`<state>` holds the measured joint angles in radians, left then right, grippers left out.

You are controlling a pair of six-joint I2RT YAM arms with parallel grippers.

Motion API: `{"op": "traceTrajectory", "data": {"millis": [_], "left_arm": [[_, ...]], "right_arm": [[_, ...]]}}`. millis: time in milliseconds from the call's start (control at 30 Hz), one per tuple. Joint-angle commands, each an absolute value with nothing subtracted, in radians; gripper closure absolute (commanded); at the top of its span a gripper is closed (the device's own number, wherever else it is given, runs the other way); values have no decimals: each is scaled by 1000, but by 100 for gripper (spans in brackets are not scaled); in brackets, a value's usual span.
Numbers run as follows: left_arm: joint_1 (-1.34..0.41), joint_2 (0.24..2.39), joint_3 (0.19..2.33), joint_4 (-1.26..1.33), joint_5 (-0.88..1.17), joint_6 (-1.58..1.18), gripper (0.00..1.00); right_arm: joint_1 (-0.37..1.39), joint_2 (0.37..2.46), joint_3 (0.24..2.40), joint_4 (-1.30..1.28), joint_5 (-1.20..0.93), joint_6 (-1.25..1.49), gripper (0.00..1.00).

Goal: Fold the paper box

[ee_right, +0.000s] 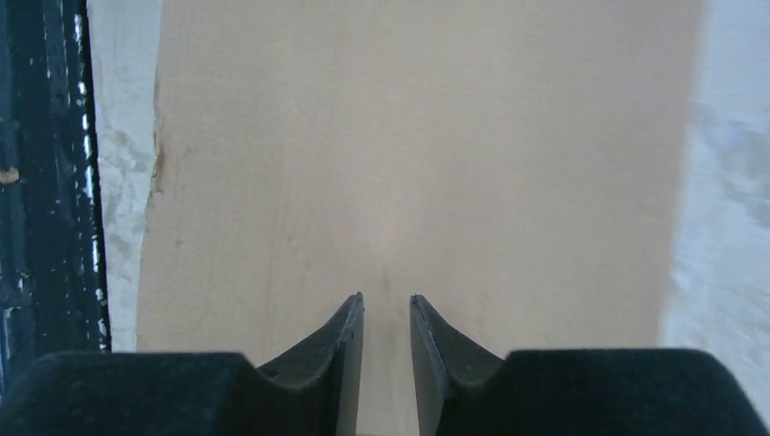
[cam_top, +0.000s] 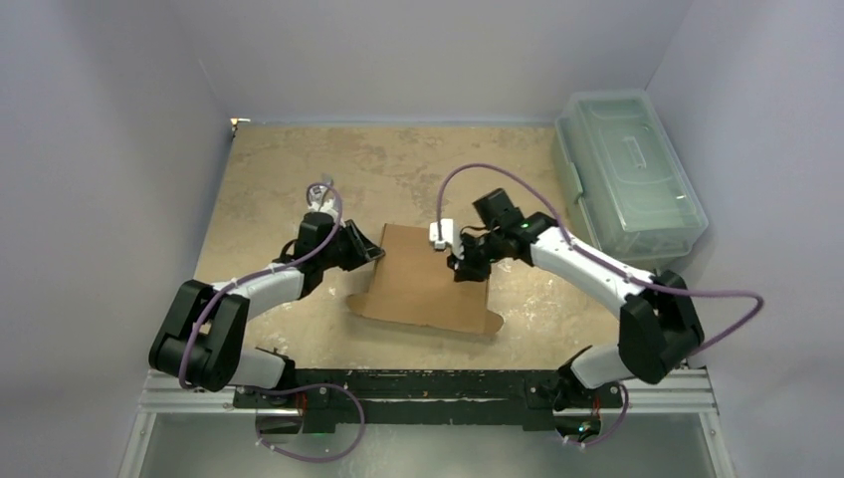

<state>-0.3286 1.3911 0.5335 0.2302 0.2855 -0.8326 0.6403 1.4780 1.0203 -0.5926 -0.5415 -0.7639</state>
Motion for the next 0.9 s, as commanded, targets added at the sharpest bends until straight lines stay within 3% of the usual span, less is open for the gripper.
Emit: {"op": "traceTrajectory", "data": {"millis": [0,267,400,600,667,867], "left_arm": [[-337,1411,493,282,181,-976,78],[-354,1372,570,319,74,-968,77],[-349,1254,622,216,-20,-820,70],[-306,1013,579,72,-72,-724,26],[-286,944,539,59,35,-709,23],[-280,780,441,-100,319,-857,24]], "right_arm": [[515,1333,1038,-557,-670,-715,67],[239,1250,894,-236,-751,-301,35],[206,1287,833,-103,-603,-73,33],[202,1359,836,-100,-586,-45,34],[202,1374,855,-133,-625,-129,34],[202,1445,1019,-411,-793,-487,33]]}}
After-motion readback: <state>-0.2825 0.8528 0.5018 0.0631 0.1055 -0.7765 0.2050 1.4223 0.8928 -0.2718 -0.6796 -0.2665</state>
